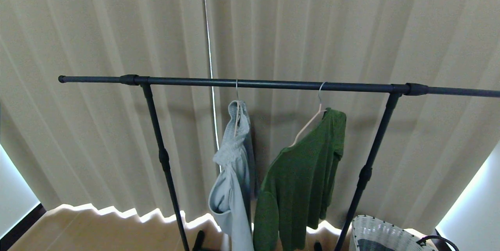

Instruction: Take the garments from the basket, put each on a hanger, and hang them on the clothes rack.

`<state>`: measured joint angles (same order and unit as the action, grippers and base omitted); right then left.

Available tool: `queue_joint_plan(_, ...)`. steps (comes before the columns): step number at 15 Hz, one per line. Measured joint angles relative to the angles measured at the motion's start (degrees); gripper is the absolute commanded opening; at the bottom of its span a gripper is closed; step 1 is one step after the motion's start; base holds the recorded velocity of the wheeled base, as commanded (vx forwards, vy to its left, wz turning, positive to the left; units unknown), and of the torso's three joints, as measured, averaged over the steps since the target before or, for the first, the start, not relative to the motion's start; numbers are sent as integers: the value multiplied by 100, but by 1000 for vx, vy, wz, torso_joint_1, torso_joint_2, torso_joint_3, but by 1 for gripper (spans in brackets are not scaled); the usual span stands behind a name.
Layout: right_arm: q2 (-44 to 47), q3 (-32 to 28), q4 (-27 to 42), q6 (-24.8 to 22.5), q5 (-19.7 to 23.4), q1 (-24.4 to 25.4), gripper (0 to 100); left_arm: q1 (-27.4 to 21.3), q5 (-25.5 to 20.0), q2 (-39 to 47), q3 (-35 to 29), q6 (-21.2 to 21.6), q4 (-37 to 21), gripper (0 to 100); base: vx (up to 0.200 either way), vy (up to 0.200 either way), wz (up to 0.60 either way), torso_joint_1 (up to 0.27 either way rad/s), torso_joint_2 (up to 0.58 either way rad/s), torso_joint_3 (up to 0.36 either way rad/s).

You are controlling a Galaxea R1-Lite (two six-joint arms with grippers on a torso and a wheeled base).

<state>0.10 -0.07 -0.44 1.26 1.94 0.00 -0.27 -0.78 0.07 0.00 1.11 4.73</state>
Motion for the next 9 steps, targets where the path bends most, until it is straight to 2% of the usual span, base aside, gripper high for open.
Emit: queue_joint_plan(9,0,7,11,-68,-16,0,100,0,-1,-2,0,0,0,100,0,0,0,0,0,0)
